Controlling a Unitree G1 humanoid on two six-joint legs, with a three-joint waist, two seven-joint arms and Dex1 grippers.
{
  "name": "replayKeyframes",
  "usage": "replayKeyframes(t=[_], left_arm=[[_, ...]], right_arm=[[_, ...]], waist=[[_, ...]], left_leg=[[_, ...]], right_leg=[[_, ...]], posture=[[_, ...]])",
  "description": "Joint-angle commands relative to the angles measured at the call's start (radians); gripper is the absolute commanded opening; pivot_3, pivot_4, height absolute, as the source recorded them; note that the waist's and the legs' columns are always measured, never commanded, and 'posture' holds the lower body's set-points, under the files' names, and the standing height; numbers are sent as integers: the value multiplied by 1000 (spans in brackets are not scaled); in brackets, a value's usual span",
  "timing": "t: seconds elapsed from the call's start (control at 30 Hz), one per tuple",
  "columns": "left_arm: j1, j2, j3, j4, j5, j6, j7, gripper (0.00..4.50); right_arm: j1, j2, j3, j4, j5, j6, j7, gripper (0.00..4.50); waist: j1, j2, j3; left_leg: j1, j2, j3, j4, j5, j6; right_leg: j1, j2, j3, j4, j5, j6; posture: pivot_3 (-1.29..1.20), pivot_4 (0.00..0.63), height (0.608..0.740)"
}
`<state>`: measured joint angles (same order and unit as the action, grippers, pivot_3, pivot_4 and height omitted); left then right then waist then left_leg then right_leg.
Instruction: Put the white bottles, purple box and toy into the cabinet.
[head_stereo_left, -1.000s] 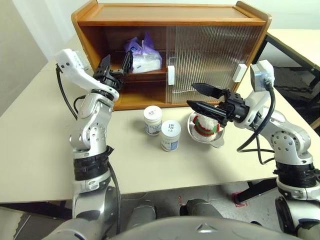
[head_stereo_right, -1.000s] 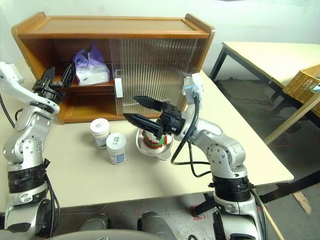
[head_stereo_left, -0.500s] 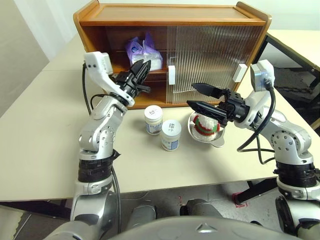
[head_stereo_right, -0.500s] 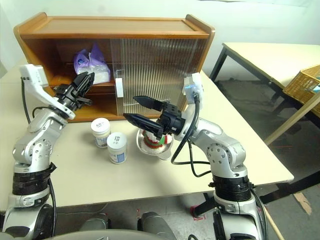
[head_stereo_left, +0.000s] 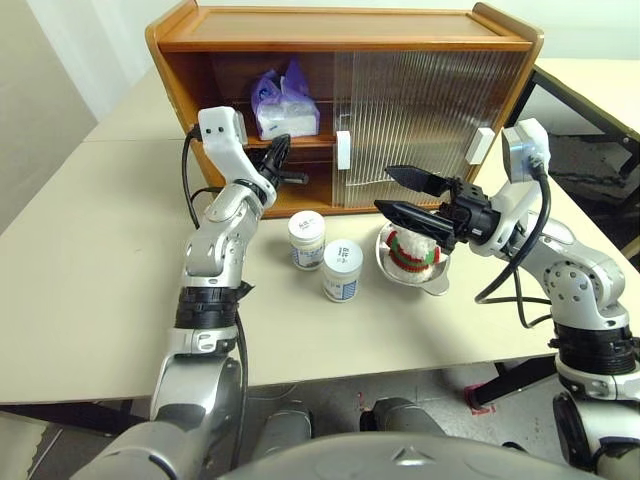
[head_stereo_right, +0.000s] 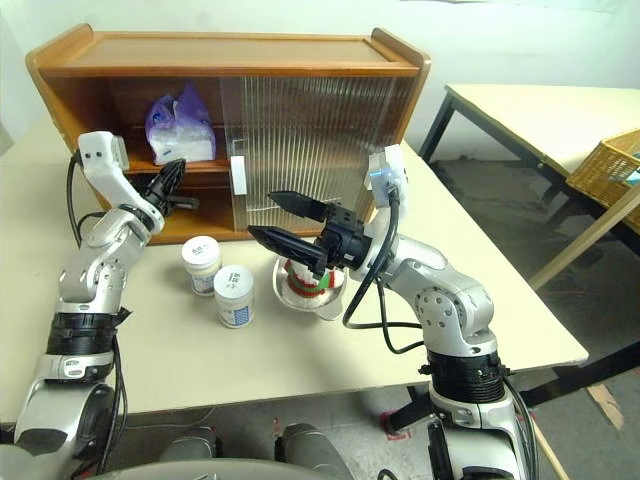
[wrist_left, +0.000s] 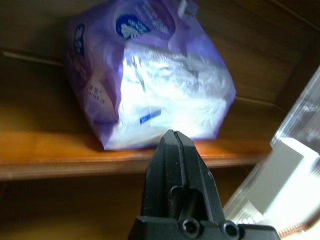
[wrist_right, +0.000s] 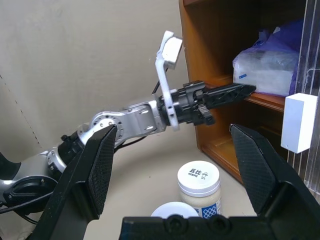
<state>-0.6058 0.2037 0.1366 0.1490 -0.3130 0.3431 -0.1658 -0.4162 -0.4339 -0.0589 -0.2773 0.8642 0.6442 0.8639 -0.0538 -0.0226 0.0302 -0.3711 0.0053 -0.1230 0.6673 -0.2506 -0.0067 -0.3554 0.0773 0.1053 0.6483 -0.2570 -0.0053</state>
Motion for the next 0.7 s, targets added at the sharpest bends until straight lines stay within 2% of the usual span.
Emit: replayKeyframes(t=[0.03,0.33,0.5,0.57,0.67,0.7], left_arm=[[-18,-8,17,57,34,-57,28,22],[-19,-15,40,58,58,-120,84,22],[4,-28,27,-6,10,-101,15,22],[27,-34,28,-85,-62,-81,-58,22],[61,-31,33,-168,-130,-46,-115,591],[69,-30,36,-184,-145,-37,-124,935]], right_arm=[[1,-5,-6,-16,6,6,-3,4500],[2,-9,-6,-11,5,5,3,4500],[-6,-5,-1,-6,4,5,6,4500],[-8,-5,0,-3,3,4,8,4500],[-9,-5,1,0,2,4,11,4500],[-9,-5,2,1,1,4,12,4500]], waist=[[-2,0,0],[-5,0,0],[-3,0,0],[-3,0,0],[-3,0,0],[-3,0,0]], left_leg=[[0,0,0,0,0,0],[-1,-2,2,0,0,1],[-1,-3,2,0,0,1],[-1,-3,2,0,0,1],[-1,-3,2,-1,0,1],[-1,-3,2,-1,0,1]], right_leg=[[0,1,0,0,0,0],[0,2,0,0,-1,2],[0,1,0,-1,-1,2],[0,1,0,-1,-1,2],[0,1,-1,-1,-1,2],[0,1,-2,-1,-1,2]], posture=[[-129,19,740],[-120,19,740],[-111,18,740],[-108,18,740],[-106,18,740],[-106,18,740]])
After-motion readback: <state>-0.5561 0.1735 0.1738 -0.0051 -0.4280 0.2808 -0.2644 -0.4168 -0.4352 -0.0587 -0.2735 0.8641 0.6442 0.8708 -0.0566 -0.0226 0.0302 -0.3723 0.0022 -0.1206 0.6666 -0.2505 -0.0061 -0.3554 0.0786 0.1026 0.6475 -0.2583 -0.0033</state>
